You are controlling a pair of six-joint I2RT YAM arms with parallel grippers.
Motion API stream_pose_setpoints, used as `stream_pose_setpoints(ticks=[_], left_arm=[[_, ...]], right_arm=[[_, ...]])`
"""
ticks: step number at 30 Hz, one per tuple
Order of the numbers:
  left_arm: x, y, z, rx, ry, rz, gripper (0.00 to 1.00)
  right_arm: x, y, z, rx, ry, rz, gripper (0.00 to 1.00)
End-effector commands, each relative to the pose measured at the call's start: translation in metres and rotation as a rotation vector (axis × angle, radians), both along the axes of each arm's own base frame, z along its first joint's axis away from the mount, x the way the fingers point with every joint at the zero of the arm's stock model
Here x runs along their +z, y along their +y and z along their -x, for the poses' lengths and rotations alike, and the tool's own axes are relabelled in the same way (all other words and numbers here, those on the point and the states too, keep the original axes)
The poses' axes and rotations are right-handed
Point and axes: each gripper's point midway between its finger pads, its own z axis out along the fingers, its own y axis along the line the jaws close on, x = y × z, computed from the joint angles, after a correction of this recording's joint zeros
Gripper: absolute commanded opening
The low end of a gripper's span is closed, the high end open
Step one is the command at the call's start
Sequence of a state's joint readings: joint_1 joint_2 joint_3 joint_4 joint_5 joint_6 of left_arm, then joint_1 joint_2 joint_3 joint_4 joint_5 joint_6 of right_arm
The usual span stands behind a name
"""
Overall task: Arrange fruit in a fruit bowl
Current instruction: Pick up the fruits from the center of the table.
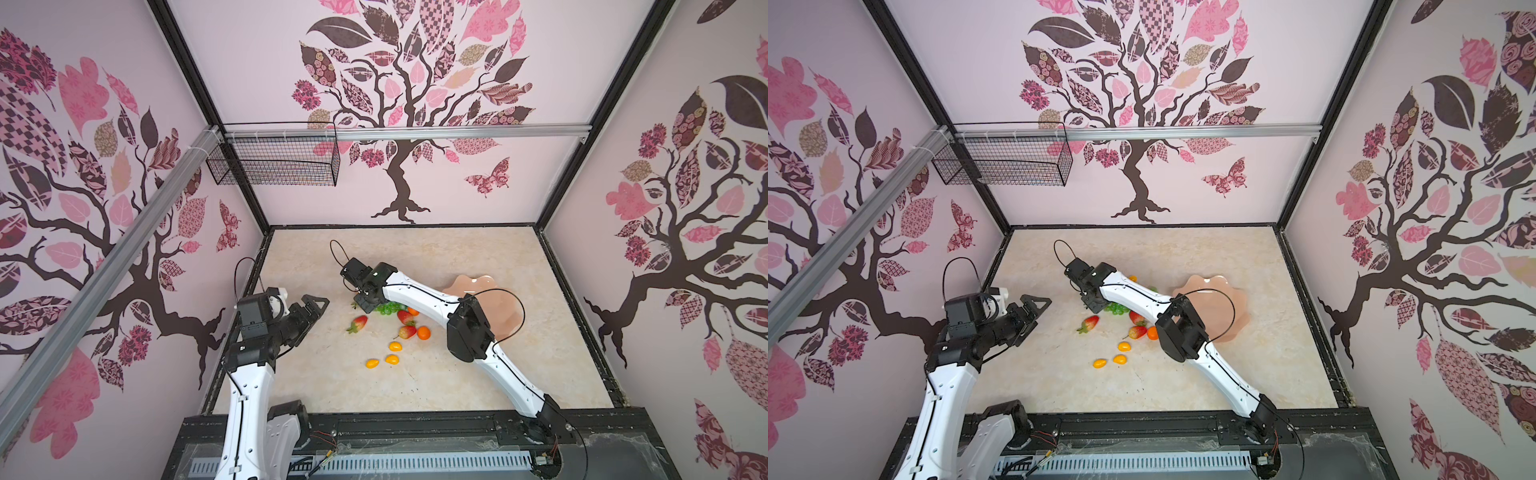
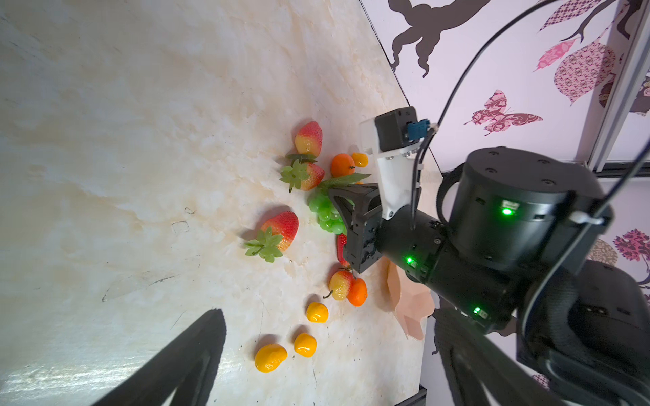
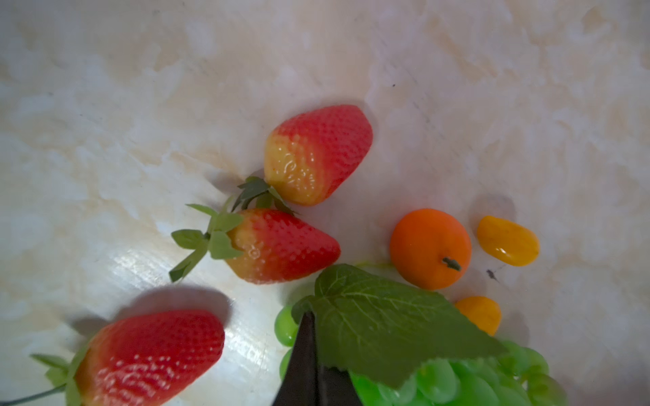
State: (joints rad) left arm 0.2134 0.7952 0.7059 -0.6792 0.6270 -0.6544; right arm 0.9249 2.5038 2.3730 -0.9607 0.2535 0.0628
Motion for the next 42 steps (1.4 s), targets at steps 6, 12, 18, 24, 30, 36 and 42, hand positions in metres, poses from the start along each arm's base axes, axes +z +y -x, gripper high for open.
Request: stream_pose_setpoints(ticks=[6,12,18,24,30,36,42], left_arm=[[0.012,-0.013,0.002,-0.053,-0.049,-0.06,0.97],[0.02,-0.023,0.0,-0.083,-0.089,-0.076,0.97],[0.041,-0.032,-0.004,-0.128,-0.179,-0.085,0.98],[0.058,-0.049,-0.008,-0.178,-0.242,-0.112,0.98],[0.07,-0.084,-0.013,-0.245,-0.294,-0.167,0.98],[0.084,-0.116,-0.018,-0.295,-0.341,-0.198,0.98],[0.095,-0.142,-0.016,-0.348,-0.383,-0.224,0.98]], right_arm=[[0.076,-0.007,-0.001,-0.033,-0.06,-0.129,0.0],[0.094,-0.016,-0.001,-0.054,-0.079,-0.151,0.0],[0.12,-0.035,0.0,-0.1,-0.079,-0.209,0.0],[0.151,-0.057,0.004,-0.143,-0.081,-0.297,0.0],[0.185,-0.081,0.005,-0.18,-0.131,-0.341,0.0],[0.221,-0.103,0.004,-0.239,-0.218,-0.366,0.0],[0.253,-0.137,0.001,-0.388,-0.343,-0.379,0.0]])
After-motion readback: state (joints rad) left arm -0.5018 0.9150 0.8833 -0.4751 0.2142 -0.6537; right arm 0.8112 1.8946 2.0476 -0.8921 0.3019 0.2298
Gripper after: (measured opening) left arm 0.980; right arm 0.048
